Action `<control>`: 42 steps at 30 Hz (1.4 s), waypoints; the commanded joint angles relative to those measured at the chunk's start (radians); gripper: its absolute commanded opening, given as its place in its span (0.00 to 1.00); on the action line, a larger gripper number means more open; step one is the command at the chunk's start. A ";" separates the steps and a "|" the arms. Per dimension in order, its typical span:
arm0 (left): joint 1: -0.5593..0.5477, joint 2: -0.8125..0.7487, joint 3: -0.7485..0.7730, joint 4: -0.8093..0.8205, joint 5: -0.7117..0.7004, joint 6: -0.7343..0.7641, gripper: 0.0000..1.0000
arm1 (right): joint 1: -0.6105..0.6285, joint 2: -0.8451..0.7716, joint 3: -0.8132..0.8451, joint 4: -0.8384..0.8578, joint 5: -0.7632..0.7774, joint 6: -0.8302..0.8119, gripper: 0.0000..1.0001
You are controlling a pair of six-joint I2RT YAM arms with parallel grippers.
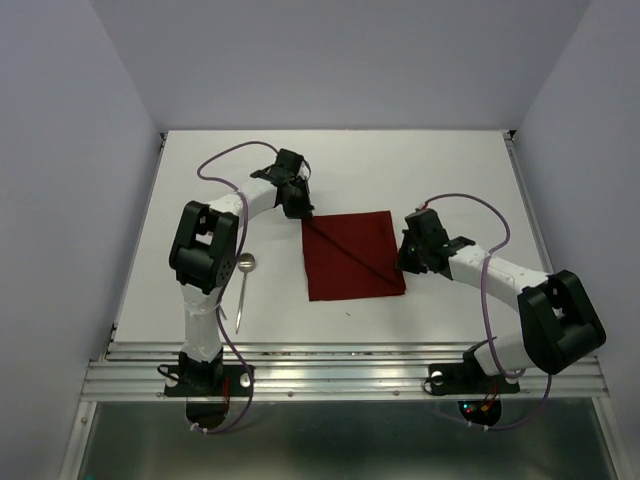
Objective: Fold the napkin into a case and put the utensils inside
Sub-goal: Smooth out the upper triangle-folded napkin at the center of the board.
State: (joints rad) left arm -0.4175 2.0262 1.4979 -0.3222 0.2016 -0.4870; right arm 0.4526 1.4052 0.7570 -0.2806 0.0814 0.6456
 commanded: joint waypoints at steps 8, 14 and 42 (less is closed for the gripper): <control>0.000 0.057 0.071 -0.009 -0.024 0.010 0.00 | -0.003 0.011 -0.068 0.041 0.015 0.063 0.01; 0.000 0.020 0.064 -0.008 -0.022 0.008 0.00 | -0.003 -0.119 -0.051 0.008 0.053 0.060 0.01; -0.066 -0.060 0.016 -0.005 -0.022 -0.004 0.00 | 0.075 0.012 0.002 -0.026 0.110 0.055 0.01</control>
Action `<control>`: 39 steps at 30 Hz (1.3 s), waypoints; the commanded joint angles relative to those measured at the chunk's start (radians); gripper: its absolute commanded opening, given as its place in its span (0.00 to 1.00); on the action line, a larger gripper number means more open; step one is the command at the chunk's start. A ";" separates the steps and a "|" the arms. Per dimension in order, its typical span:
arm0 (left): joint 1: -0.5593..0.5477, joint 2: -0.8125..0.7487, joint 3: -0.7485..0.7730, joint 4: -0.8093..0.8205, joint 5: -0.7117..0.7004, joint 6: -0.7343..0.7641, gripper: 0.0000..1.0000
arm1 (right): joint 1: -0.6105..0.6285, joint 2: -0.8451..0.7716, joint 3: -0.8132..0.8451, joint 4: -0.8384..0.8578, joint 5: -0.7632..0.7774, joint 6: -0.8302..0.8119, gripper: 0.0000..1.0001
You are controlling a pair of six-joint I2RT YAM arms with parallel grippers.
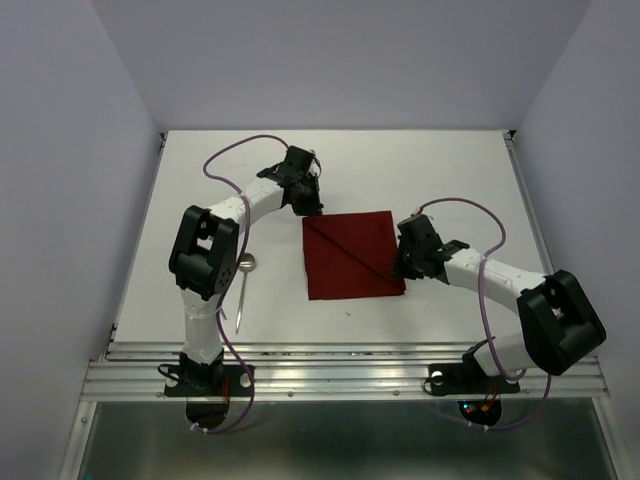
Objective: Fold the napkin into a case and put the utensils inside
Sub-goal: Smooth out the upper triangle-folded napkin at the center of the board.
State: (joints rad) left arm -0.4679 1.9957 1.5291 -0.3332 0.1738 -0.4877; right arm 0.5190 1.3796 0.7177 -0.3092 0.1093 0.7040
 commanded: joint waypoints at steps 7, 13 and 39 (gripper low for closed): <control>-0.026 -0.015 -0.024 0.008 0.010 0.004 0.00 | 0.009 0.091 0.028 0.036 0.116 -0.006 0.01; -0.028 0.005 -0.030 0.013 0.010 0.009 0.00 | 0.009 0.047 0.029 0.024 0.092 -0.009 0.01; -0.040 0.008 -0.010 0.006 -0.020 0.029 0.00 | 0.009 0.027 -0.001 0.067 0.001 -0.011 0.01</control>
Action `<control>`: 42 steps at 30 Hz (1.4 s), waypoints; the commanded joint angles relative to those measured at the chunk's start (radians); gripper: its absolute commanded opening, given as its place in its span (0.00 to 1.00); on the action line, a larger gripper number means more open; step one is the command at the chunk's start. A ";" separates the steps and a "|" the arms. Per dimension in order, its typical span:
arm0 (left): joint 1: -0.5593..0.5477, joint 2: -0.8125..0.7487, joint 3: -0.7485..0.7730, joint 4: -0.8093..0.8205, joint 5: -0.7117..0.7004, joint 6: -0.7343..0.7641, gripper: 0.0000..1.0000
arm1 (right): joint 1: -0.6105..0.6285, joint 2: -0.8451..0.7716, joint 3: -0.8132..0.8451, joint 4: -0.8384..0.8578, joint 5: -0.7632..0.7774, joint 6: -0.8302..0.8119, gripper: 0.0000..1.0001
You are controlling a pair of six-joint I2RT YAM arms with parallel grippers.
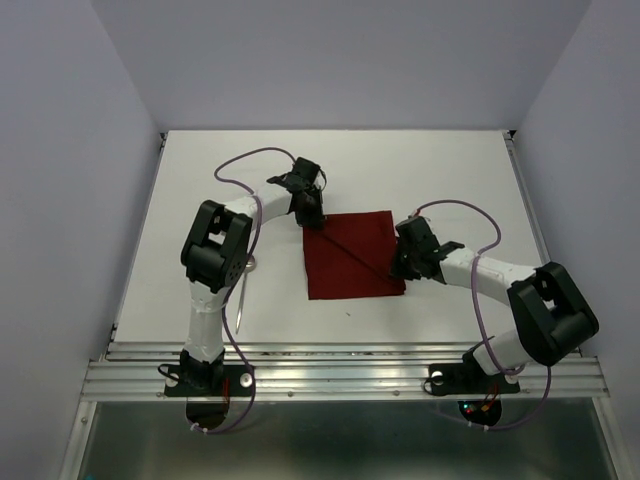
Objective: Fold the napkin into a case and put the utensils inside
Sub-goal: Smooth out the upper triangle-folded napkin at the center of the board.
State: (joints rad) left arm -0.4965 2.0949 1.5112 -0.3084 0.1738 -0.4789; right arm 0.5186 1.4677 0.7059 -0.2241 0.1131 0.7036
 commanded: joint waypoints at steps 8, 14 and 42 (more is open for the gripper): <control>-0.056 -0.164 -0.051 -0.023 -0.020 0.008 0.00 | 0.009 -0.066 0.135 -0.023 -0.047 -0.024 0.01; -0.071 -0.145 -0.089 0.017 0.038 -0.007 0.00 | 0.031 0.055 0.211 0.051 -0.102 -0.018 0.01; -0.080 -0.105 -0.124 0.121 0.158 -0.038 0.00 | 0.049 0.270 0.349 0.132 -0.151 0.010 0.01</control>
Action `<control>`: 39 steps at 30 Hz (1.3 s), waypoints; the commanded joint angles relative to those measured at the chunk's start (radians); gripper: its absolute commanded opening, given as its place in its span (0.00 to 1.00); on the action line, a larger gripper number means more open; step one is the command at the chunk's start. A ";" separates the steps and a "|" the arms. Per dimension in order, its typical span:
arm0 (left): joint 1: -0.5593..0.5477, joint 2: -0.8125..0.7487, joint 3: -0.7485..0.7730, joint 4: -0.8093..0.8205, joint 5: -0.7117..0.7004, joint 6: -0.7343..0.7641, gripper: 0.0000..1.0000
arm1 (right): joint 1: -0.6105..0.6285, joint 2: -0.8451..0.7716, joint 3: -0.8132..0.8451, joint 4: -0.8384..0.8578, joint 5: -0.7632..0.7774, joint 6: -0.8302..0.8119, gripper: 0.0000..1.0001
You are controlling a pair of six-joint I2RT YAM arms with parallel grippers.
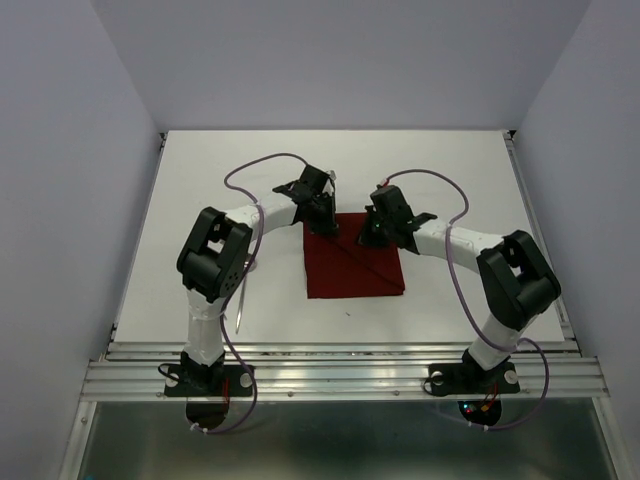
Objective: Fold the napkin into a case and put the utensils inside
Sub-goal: Smooth out the upper triangle-folded napkin at the center of the board, then pick up the upper triangle-folded napkin from the center of the board.
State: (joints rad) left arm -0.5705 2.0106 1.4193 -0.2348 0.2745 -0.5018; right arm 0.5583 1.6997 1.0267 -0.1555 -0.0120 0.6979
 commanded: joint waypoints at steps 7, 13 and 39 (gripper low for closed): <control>-0.009 0.059 -0.046 0.088 0.077 -0.029 0.00 | 0.009 0.143 0.016 0.094 -0.045 0.038 0.01; -0.009 0.025 -0.062 0.077 0.061 -0.024 0.00 | 0.009 0.063 -0.001 0.065 0.006 0.037 0.01; -0.011 -0.158 0.030 -0.054 -0.034 0.048 0.00 | -0.253 -0.114 -0.145 -0.105 0.185 -0.098 0.09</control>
State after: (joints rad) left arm -0.5755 1.9148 1.3952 -0.2569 0.2623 -0.4862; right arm 0.3012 1.5970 0.9112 -0.2340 0.1474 0.6155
